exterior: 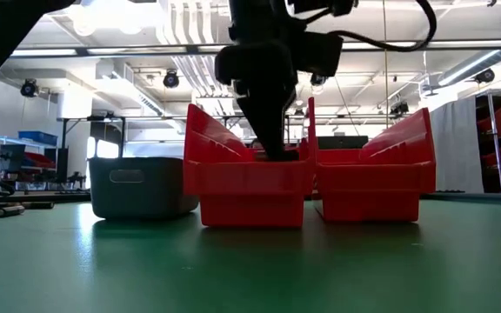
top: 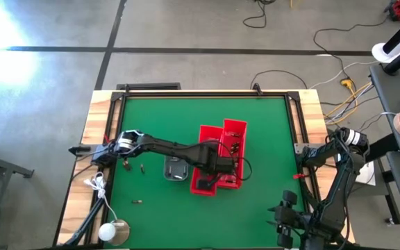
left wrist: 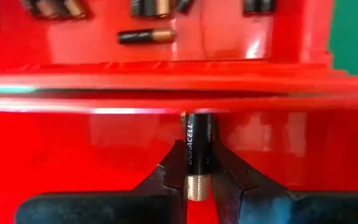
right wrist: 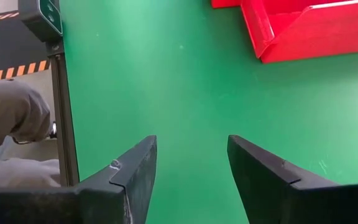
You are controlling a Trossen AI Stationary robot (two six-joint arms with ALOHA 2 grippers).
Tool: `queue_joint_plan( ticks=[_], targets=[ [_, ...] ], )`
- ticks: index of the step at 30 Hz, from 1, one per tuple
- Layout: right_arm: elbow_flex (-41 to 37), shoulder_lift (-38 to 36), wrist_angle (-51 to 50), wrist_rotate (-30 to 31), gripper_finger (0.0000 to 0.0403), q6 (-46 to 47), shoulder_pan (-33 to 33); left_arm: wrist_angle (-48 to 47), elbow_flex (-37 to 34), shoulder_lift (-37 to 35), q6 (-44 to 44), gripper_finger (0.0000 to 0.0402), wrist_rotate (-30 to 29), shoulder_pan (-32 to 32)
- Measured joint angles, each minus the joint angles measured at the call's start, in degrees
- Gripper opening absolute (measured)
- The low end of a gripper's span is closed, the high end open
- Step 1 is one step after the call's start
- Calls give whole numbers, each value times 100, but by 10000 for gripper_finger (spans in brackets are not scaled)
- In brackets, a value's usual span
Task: Sort batteries
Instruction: Put the big black battery into the left red bin
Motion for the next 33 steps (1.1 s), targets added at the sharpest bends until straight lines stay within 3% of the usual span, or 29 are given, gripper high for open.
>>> queue_joint_plan(
  ticks=[11, 18, 25, 29, 33],
  targets=[
    [11, 0, -2, 18, 200, 242, -31, 559, -727, -9, 168, 30, 441, 33],
    [11, 0, 2, -137, 224, 197, -31, 738, -710, -11, 64, 92, 458, 26],
    [81, -9, -128, -175, 258, 99, -28, -143, 418, -11, -349, 152, 434, -147],
    [281, -17, -229, -88, 270, -35, -28, -915, 1350, -17, -942, 160, 369, -523],
    [432, -17, -180, 138, 272, -281, -26, -1594, 1902, -44, -1441, 161, -86, -1170]
  ],
)
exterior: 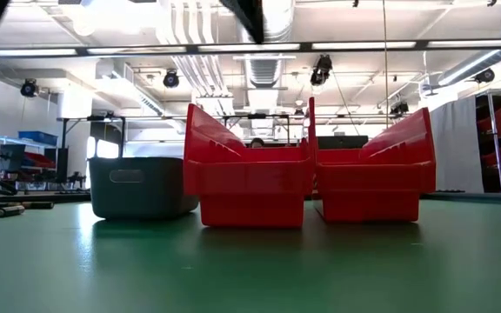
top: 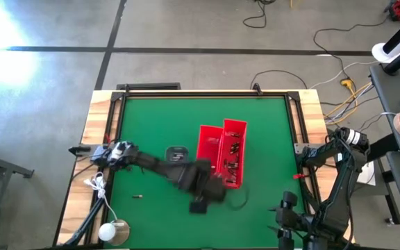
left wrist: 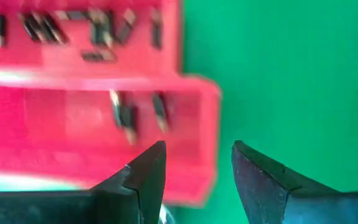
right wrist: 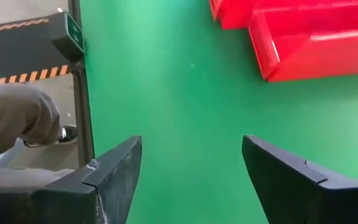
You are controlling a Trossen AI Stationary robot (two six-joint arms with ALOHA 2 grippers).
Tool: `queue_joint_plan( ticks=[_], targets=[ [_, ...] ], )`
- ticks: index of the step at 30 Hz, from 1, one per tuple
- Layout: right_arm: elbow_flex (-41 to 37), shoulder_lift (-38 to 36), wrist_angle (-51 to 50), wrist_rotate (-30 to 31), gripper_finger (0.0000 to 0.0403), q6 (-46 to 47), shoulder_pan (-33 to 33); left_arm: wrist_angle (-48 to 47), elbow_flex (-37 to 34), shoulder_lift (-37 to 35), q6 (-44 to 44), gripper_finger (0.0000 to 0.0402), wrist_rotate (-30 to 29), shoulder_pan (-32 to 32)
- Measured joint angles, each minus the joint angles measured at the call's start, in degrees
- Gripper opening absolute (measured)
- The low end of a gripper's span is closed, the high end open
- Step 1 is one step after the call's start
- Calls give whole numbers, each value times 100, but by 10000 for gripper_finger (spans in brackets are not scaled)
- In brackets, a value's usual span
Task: Sort batteries
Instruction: Put the big black battery into the left red bin
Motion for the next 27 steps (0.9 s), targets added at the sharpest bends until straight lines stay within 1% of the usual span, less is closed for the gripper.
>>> queue_joint_plan(
  ticks=[2, 6, 9, 12, 15, 20, 22, 24, 27],
  targets=[
    [34, 2, 12, 38, 268, -71, 0, -239, -184, -138, -362, 161, -96, -391],
    [40, 4, 31, 37, 259, -129, 0, -481, -652, -321, -1349, 158, 167, -1112],
    [40, 7, 64, 41, 253, -302, 0, -405, -1149, -570, -2127, 155, 178, -1588],
    [40, 7, 148, 79, 249, -435, -2, -360, -1831, -1004, -2987, 154, 201, -1947],
    [40, 9, 210, 337, 251, -432, -2, 88, -2781, -1621, -3681, 154, 157, -2213],
    [38, 9, 282, 364, 264, -433, -2, 1299, -4690, -2769, -4538, 154, 72, -2408],
    [38, 11, 315, 410, 270, -385, -2, 1719, -5419, -3146, -4722, 154, 52, -2410],
    [36, 11, 321, 589, 274, -278, 0, 2074, -6110, -3477, -4809, 154, 59, -2408],
    [13, 11, 338, 945, 279, -176, -2, 2256, -6990, -3840, -4764, 154, 69, -2406]
  ],
)
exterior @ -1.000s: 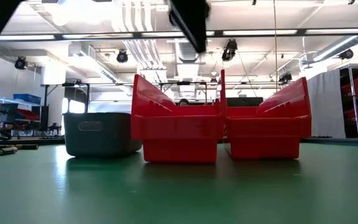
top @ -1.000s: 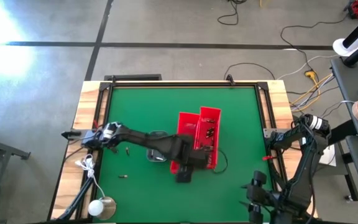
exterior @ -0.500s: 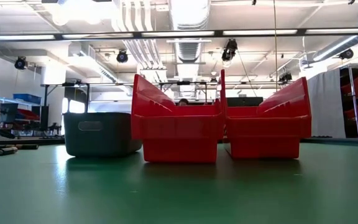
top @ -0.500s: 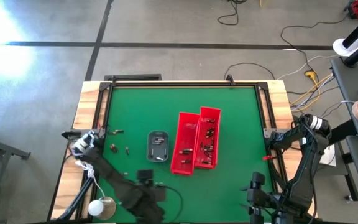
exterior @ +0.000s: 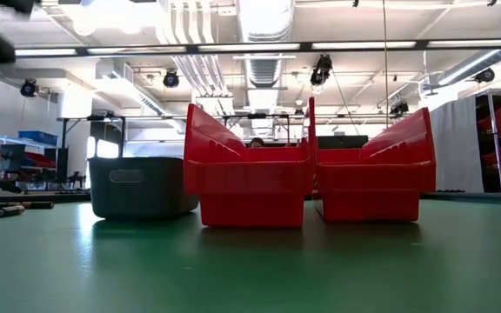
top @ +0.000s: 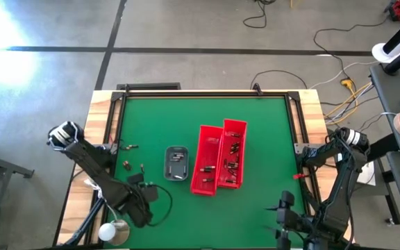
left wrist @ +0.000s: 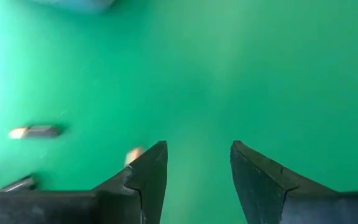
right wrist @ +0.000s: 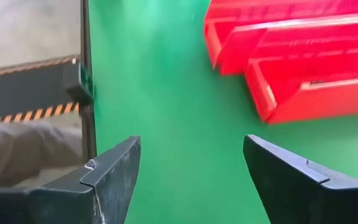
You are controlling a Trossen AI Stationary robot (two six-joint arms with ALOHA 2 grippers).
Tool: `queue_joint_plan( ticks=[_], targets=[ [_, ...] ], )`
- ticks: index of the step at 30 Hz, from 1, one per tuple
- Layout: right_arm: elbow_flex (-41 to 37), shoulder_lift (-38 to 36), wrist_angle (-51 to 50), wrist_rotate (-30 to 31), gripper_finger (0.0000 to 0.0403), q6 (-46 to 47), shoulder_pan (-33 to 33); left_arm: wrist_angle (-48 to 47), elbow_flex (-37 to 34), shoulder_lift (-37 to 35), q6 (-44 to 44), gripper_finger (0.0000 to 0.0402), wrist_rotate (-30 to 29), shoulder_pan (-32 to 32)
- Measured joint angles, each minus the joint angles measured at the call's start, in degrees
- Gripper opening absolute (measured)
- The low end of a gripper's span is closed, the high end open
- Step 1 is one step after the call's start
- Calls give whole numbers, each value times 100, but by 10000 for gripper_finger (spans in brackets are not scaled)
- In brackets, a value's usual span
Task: Sort batteries
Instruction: Put the big black battery into the left red bin
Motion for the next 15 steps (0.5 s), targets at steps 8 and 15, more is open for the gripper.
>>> queue_joint_plan(
  ticks=[8, 15],
  targets=[
    [-23, 0, 32, 633, 275, -4, -34, 155, -1472, -817, 210, 154, 9, -57],
    [-26, 0, 59, 930, 261, -8, -179, 1733, -2825, -1840, 240, 154, -438, -66]
  ],
)
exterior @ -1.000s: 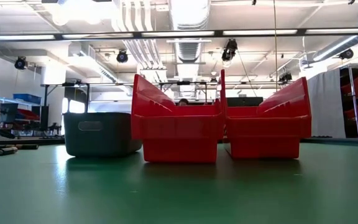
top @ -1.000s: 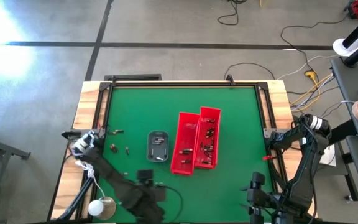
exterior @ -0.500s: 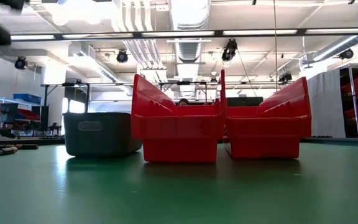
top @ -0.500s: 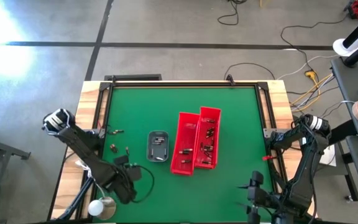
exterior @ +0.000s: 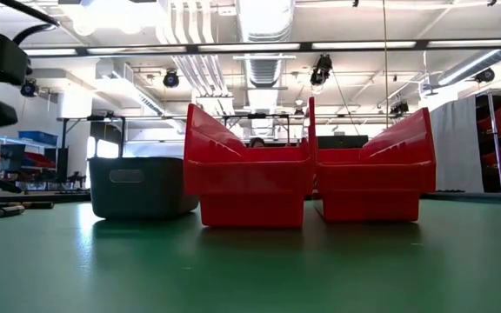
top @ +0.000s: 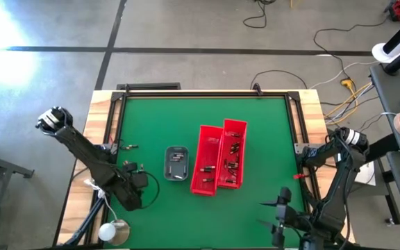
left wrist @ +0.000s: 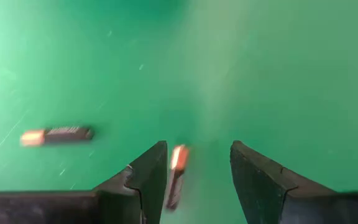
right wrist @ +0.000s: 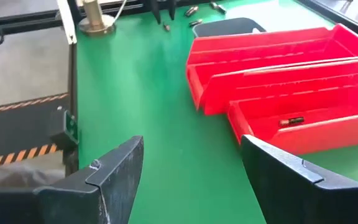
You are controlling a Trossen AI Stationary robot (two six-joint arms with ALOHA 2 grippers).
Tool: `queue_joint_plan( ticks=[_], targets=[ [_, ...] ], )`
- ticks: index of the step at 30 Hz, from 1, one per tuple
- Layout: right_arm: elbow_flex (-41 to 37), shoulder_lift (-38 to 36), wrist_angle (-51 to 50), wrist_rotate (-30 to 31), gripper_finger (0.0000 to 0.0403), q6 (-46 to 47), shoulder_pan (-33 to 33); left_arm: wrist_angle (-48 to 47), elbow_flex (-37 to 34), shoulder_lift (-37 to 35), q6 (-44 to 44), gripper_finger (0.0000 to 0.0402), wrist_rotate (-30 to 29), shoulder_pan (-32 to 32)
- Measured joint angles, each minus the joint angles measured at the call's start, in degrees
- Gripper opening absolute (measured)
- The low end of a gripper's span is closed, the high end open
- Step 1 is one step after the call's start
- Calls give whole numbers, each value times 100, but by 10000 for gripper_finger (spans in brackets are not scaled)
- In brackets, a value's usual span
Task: Sort batteries
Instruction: Put the big black battery into the left red bin
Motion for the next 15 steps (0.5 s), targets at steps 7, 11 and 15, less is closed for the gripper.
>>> queue_joint_plan(
  ticks=[7, 11, 15],
  targets=[
    [-2, 0, 13, -34, 256, 52, -289, 470, -722, -567, 100, 154, -260, -71],
    [-2, 0, 11, -40, 261, 52, -398, 693, -1078, -666, 205, 154, -310, -111],
    [-2, 0, 11, -48, 266, 61, -473, 1222, -1454, -689, 247, 152, -385, -222]
  ],
)
